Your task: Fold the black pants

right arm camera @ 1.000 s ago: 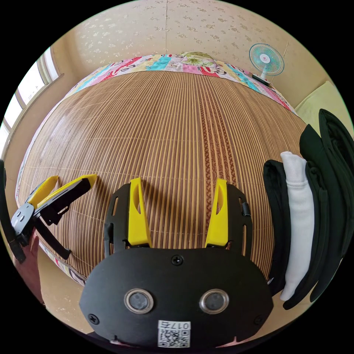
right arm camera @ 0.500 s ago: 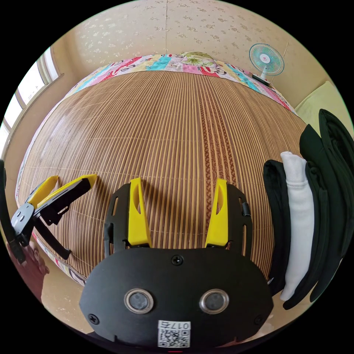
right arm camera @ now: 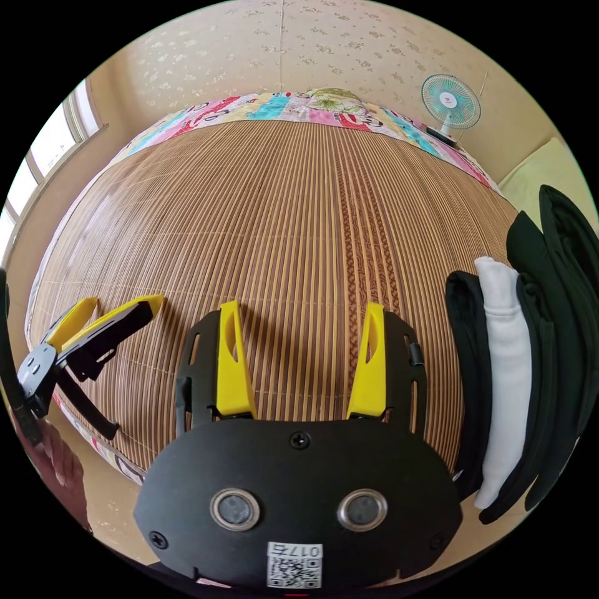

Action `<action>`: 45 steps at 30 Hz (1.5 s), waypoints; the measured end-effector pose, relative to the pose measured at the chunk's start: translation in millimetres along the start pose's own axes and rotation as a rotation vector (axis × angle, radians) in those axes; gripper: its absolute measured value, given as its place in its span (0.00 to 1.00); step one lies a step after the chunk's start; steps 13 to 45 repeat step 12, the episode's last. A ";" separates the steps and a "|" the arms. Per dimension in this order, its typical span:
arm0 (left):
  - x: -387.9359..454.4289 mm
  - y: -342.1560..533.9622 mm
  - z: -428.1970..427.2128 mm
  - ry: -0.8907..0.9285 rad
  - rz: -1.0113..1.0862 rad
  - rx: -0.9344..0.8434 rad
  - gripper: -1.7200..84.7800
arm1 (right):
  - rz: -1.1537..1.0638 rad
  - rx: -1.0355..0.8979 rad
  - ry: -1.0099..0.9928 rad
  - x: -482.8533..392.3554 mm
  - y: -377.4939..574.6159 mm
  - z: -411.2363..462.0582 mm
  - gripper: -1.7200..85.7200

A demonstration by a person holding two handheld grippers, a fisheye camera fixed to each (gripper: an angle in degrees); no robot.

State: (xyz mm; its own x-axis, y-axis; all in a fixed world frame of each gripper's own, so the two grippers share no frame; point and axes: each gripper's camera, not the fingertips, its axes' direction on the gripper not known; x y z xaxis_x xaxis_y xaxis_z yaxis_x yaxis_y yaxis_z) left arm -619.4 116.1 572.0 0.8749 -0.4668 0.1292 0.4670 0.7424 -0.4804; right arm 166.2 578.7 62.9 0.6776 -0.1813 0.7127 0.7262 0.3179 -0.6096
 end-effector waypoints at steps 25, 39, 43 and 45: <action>32.1 19.5 -37.3 -0.038 0.009 0.007 0.35 | -0.005 0.002 0.009 -14.6 -6.2 -9.3 0.32; 32.1 19.5 -37.3 -0.038 0.009 0.007 0.35 | -0.005 0.002 0.009 -14.6 -6.2 -9.3 0.32; 32.1 19.5 -37.3 -0.038 0.009 0.007 0.35 | -0.005 0.002 0.009 -14.6 -6.2 -9.3 0.32; 32.1 19.5 -37.3 -0.038 0.009 0.007 0.35 | -0.005 0.002 0.009 -14.6 -6.2 -9.3 0.32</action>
